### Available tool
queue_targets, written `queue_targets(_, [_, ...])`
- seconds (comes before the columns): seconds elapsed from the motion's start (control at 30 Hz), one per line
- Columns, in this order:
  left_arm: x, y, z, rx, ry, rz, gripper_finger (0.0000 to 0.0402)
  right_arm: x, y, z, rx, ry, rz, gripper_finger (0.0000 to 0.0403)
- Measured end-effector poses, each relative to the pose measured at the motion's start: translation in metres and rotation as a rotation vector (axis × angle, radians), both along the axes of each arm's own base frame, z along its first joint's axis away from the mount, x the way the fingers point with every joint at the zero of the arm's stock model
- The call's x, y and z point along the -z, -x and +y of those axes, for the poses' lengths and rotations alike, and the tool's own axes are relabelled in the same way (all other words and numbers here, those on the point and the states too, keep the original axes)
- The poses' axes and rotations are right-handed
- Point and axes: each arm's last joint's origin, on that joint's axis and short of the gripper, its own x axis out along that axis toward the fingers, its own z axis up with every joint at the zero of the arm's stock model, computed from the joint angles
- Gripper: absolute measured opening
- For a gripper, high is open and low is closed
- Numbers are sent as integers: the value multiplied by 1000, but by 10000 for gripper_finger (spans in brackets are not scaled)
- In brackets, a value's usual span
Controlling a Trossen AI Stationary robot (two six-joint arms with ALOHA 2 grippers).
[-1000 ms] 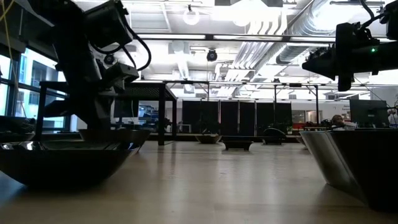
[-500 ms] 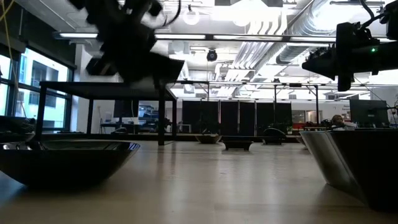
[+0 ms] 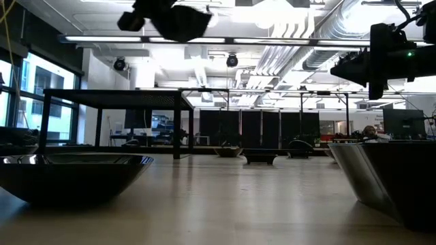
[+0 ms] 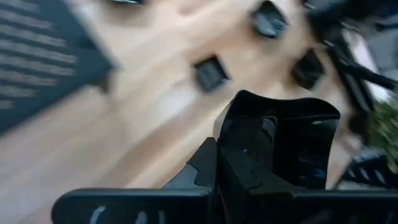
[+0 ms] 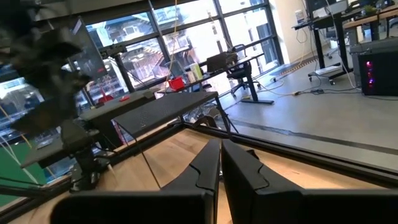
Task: Pick & Place Mini shaped plates
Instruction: Put the black distorted square plate on the shelf
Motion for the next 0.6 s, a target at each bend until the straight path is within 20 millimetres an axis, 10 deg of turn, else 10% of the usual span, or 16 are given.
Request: queue_targets(0.6, [-15, 135, 165, -521, -28, 196, 1, 0, 0, 0, 0, 0, 0, 12])
